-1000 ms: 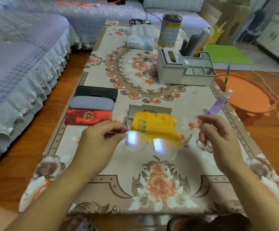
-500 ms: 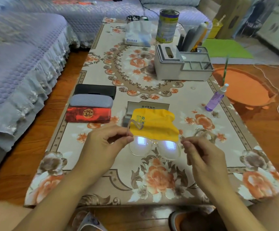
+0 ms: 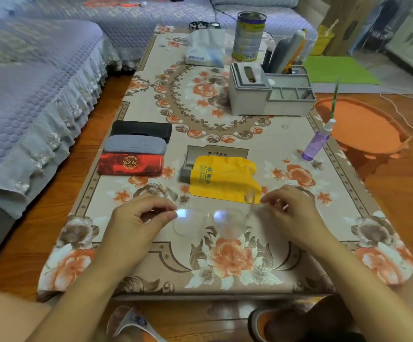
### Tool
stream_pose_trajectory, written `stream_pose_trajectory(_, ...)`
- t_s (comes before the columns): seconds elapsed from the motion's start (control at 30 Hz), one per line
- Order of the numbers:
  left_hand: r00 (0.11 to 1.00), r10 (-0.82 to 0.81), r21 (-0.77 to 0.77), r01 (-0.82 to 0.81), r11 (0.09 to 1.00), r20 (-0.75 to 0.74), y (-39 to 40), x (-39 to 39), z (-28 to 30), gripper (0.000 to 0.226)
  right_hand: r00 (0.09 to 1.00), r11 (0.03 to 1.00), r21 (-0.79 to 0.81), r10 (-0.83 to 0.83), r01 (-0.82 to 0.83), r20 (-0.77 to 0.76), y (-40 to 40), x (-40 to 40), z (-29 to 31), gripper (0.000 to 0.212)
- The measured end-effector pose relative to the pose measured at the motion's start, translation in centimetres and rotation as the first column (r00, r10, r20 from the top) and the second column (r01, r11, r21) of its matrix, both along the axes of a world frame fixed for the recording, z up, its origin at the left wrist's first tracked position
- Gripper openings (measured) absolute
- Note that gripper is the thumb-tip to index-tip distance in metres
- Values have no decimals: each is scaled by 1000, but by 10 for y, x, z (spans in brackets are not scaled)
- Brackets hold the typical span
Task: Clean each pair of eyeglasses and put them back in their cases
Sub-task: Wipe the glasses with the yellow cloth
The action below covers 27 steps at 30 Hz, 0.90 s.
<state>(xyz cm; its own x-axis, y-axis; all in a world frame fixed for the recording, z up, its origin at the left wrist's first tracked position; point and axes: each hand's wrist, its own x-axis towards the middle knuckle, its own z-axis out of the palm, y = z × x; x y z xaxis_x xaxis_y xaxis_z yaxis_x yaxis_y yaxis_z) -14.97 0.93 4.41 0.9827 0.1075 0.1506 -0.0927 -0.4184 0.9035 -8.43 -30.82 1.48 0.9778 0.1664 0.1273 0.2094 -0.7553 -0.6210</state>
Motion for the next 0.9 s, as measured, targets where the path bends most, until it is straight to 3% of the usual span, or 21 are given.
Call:
stream_pose_trajectory(0.13,994,-92,24,94,995,-57,4,-1,-10,25,982,958,-235,181,-165,48,7,30,-13,18)
stream_pose_trajectory(0.23,975,-161,-36,157,987,-152,5,-5,-10,25,975,941,-285,211,-183,71,8,44,-17,6)
stream_pose_trajectory(0.37,971,-229,10,230,973,-66,8,-6,-10,23,942,906,-348,305,-242,139,16,46,-7,6)
stream_pose_trajectory(0.43,964,-264,60,263,963,14,8,-5,-8,18,958,950,-225,250,-215,140,25,44,16,8)
stream_pose_trajectory(0.5,951,-292,137,278,951,96,6,-4,-7,12,989,987,68,146,-147,20,35,44,54,14)
stream_pose_trajectory(0.6,939,-301,128,282,951,166,0,-3,-4,7,987,943,322,126,-89,-97,43,42,109,18)
stream_pose_trajectory(0.77,930,-295,30,296,955,219,-7,-1,7,12,973,881,433,229,-190,-40,41,34,156,22)
stream_pose_trajectory(0.9,910,-355,-56,374,926,216,-12,0,11,19,918,941,227,307,-252,-253,41,22,153,30)
